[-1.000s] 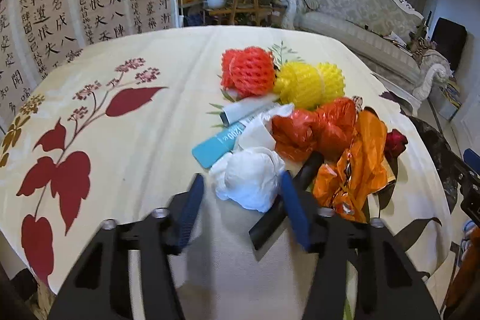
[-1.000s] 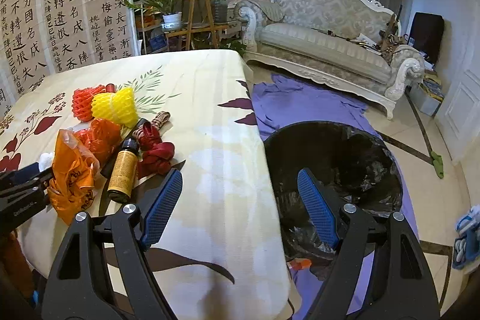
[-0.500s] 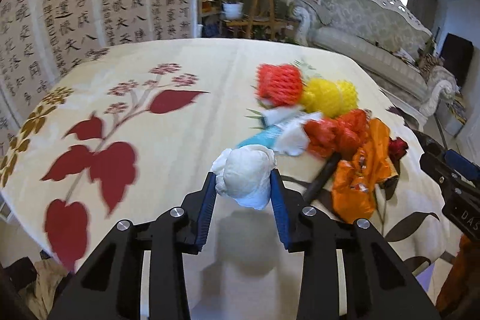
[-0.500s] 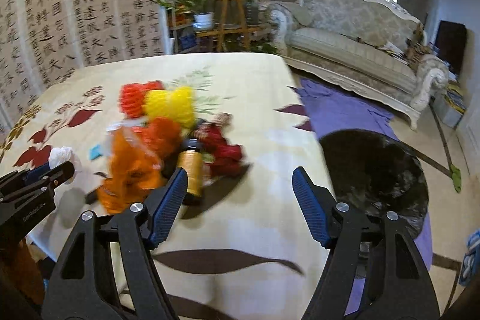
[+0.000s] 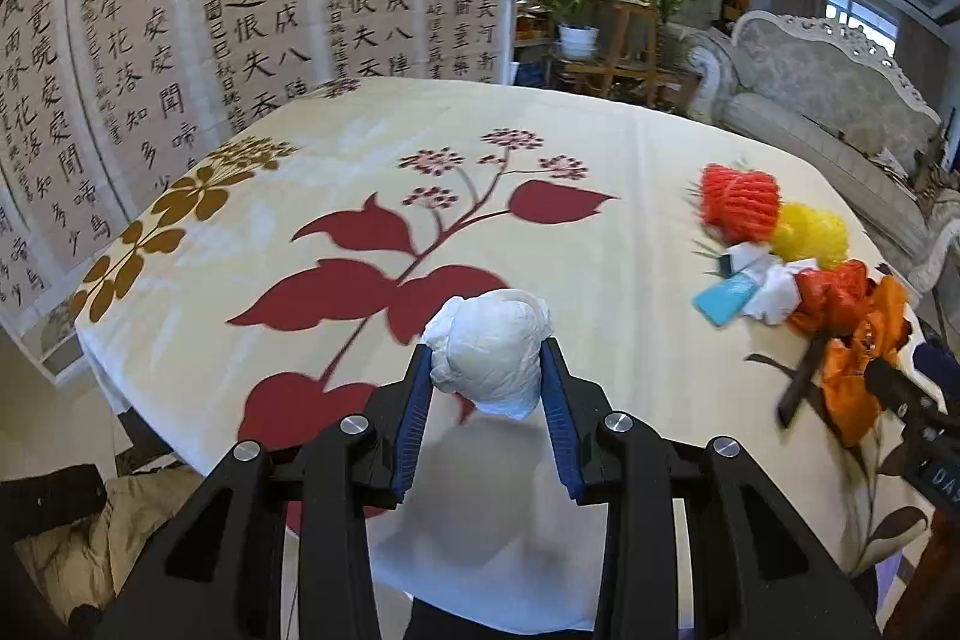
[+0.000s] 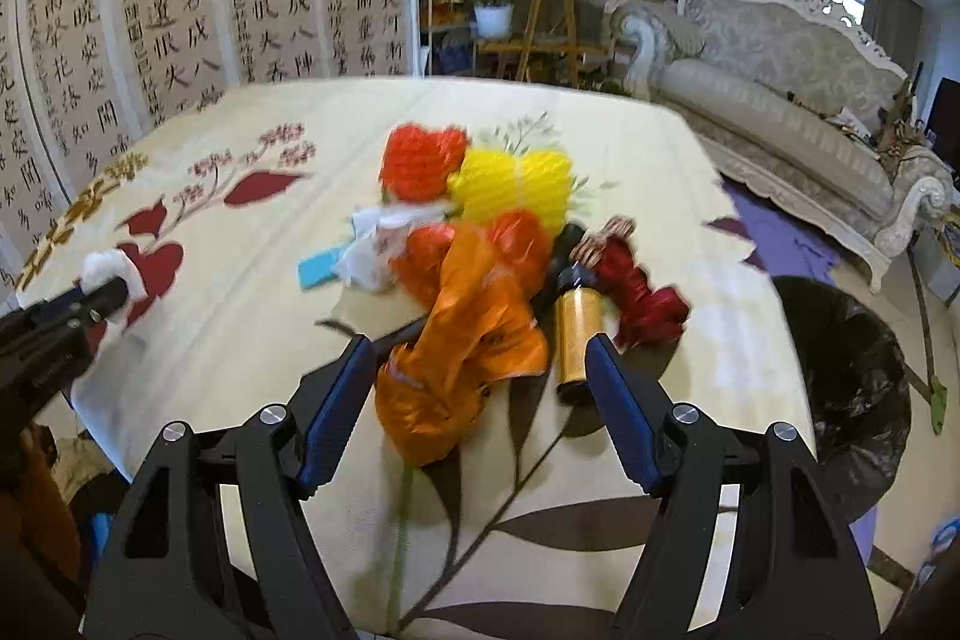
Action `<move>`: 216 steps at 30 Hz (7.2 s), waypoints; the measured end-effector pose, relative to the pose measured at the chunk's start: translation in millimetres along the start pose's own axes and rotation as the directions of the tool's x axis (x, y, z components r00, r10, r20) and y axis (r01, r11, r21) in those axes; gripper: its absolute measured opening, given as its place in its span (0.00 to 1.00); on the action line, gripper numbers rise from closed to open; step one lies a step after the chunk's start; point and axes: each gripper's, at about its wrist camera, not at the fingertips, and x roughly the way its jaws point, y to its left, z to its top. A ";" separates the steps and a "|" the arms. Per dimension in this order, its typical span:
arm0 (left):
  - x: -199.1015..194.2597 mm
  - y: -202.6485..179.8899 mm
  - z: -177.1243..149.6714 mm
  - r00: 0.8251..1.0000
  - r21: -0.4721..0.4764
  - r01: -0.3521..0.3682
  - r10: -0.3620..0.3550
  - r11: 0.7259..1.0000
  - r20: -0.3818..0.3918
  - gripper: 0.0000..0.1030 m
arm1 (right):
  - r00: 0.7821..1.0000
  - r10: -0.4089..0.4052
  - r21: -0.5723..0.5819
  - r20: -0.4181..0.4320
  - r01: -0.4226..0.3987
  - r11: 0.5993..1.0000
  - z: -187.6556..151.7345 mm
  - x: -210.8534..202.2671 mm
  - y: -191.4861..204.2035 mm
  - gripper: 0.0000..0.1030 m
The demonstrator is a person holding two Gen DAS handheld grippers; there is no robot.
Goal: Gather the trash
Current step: 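Grasp the orange plastic bag with the right tool while the left tool holds the tissue, then carry tissue and orange bag over the bin and open both tools, then grasp the brown bottle with the right tool, then grasp the black marker with the left tool while the right tool holds the bottle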
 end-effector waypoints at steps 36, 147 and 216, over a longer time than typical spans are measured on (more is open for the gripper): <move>-25.1 -68.1 3.5 0.987 0.100 0.145 -0.151 0.984 0.048 0.35 | 0.996 0.051 0.020 0.078 -0.052 0.998 -9.4 -34.3 -32.2 0.14; 9.7 -106.9 7.0 0.996 0.180 0.087 -0.087 0.980 -0.004 0.73 | 0.997 0.038 0.093 0.073 -0.044 0.995 -6.7 -12.5 -95.7 0.44; 33.5 -153.5 -13.2 0.963 0.329 0.265 -0.231 0.906 -0.138 0.27 | 0.995 0.083 0.098 -0.055 -0.078 0.992 -33.9 3.8 -93.6 0.30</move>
